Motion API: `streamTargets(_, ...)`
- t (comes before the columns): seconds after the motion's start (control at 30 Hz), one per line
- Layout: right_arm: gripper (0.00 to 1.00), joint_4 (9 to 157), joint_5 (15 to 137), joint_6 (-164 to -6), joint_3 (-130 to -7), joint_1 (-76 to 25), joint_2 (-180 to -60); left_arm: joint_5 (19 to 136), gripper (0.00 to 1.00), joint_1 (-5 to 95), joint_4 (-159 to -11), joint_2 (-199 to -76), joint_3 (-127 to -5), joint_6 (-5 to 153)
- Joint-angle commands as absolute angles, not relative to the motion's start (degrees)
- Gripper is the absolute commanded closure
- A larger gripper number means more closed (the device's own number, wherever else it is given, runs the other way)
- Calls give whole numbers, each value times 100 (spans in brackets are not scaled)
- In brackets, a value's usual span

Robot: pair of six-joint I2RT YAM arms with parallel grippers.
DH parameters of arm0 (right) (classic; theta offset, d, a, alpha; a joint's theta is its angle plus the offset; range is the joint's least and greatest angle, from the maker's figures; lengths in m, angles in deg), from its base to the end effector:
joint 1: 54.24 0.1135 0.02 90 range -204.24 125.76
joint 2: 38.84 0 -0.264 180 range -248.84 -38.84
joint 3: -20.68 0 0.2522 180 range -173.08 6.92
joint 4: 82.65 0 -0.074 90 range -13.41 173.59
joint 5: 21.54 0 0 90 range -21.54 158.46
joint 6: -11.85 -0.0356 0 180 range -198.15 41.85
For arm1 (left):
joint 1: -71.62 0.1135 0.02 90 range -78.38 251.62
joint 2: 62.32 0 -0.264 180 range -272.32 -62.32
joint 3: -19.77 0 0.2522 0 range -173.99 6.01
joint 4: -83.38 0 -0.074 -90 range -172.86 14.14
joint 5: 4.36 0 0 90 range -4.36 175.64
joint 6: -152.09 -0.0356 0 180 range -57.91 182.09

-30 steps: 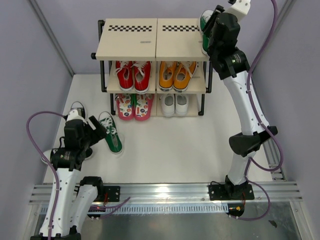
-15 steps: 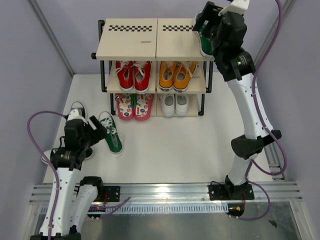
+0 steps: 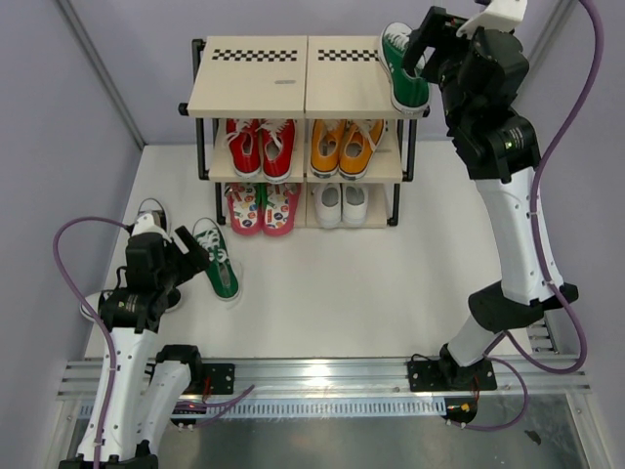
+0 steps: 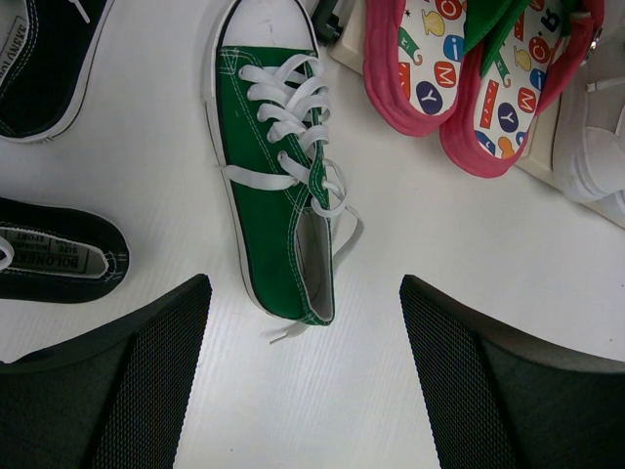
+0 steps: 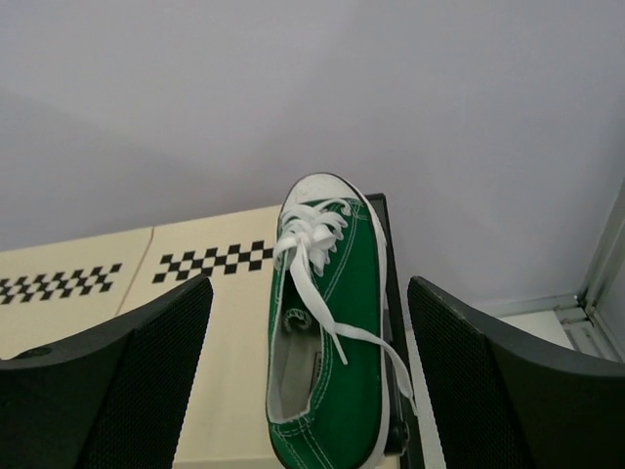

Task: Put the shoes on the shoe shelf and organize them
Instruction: Place the shoe at the shoe shelf.

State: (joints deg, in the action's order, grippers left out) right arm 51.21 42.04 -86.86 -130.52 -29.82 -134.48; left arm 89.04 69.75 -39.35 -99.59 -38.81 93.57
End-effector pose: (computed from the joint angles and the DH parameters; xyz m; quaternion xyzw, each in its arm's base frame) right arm 0.2734 0.1067 0.6015 0.0866 0.6475 0.0701 0.7539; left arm 0.1335 -0.0022 0.3007 -0.2406 0.8574 -0.1050 0.4426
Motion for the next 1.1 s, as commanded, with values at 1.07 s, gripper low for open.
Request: streamTargets(1.07, 39, 4729, 4710, -9169, -11885, -2972, -12990, 8802, 18, 6969, -4093, -9853, -3864, 9338)
